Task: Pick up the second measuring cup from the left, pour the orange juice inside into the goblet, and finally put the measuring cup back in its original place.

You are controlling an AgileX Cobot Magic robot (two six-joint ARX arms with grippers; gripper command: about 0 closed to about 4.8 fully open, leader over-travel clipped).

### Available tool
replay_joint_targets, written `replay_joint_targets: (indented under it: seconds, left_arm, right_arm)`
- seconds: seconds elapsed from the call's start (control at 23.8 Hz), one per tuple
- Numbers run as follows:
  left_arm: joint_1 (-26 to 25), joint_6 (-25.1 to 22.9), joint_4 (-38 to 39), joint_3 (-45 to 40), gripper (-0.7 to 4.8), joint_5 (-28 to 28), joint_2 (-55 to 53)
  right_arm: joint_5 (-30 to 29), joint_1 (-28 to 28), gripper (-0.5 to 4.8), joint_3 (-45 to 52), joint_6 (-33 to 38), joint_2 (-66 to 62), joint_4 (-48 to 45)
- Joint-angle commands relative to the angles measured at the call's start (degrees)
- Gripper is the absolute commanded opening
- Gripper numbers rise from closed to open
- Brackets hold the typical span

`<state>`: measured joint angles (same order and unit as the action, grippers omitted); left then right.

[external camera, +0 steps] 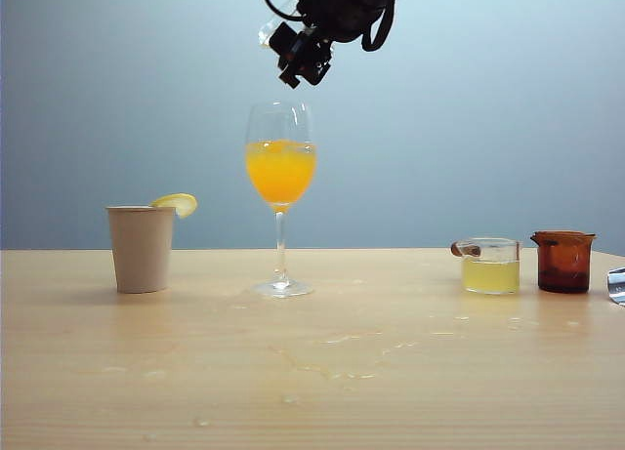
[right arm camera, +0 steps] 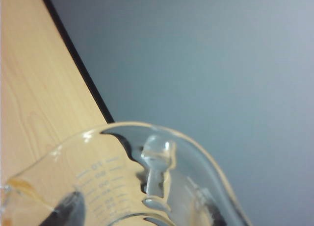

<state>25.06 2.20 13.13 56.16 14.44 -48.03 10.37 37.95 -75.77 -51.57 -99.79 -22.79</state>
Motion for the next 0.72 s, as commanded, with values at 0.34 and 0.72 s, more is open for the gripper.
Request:
replay_joint_targets:
  seconds: [0.34, 0.72]
  left_arm:
    - [0.1, -0.2, -0.3, 0.2, -0.06, 0.4, 0.1]
    - [0.1, -0.2, -0.3, 0.2, -0.06, 0.4, 0.1]
  right_arm:
    - [-0.7, -5.9, 2.75, 0.0, 21.5, 4.5, -1.3]
    - [-7.5, -9.2, 2.83, 1.0, 30.8, 4.9, -0.8]
